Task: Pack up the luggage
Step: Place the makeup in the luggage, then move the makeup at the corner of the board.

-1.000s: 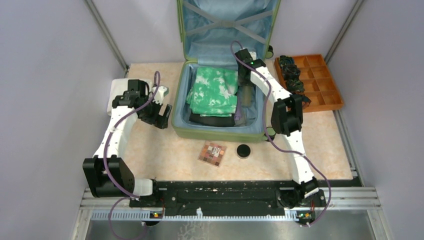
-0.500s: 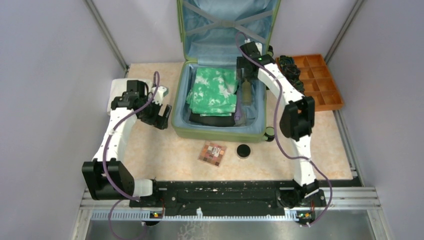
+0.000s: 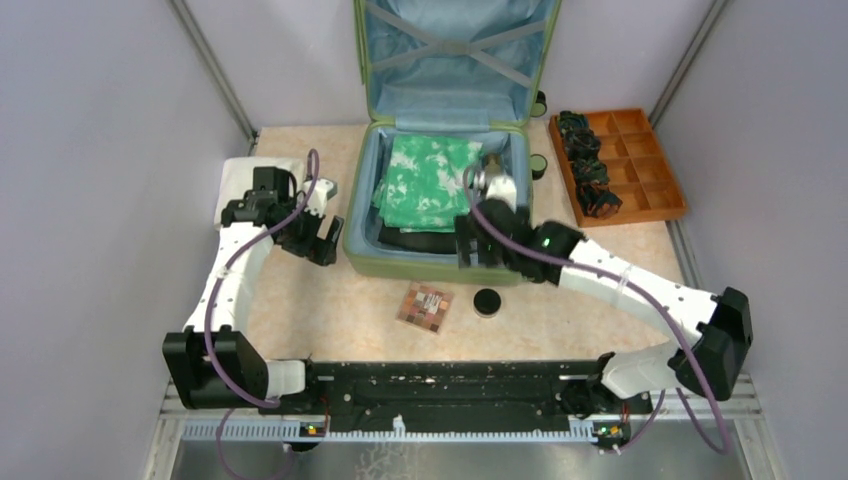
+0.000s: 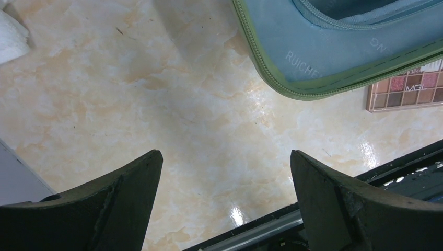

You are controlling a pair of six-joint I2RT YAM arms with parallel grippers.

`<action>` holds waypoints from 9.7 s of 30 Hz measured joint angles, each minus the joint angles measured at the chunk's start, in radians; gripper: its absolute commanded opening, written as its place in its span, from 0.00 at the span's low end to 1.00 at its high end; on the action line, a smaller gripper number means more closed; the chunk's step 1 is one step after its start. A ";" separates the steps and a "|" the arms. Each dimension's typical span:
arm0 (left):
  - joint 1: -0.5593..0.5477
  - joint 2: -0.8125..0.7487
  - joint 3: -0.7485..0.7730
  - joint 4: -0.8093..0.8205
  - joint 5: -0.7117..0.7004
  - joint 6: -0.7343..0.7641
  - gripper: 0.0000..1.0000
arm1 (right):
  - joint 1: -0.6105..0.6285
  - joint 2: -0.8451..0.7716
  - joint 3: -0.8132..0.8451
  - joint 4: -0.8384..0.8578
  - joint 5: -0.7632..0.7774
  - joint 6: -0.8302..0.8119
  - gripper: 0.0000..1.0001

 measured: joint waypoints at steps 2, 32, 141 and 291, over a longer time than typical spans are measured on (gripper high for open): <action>0.001 -0.003 -0.001 0.000 0.000 0.000 0.99 | 0.085 -0.027 -0.111 -0.020 0.014 0.066 0.99; 0.002 -0.043 -0.002 -0.040 -0.025 0.004 0.99 | 0.142 0.149 -0.481 0.226 0.039 0.167 0.73; -0.257 -0.145 -0.326 0.078 -0.003 0.121 0.97 | 0.275 -0.048 -0.593 0.382 -0.027 0.451 0.99; -0.826 -0.177 -0.660 0.498 -0.032 0.349 0.77 | 0.154 0.121 -0.745 0.938 -0.089 0.534 0.72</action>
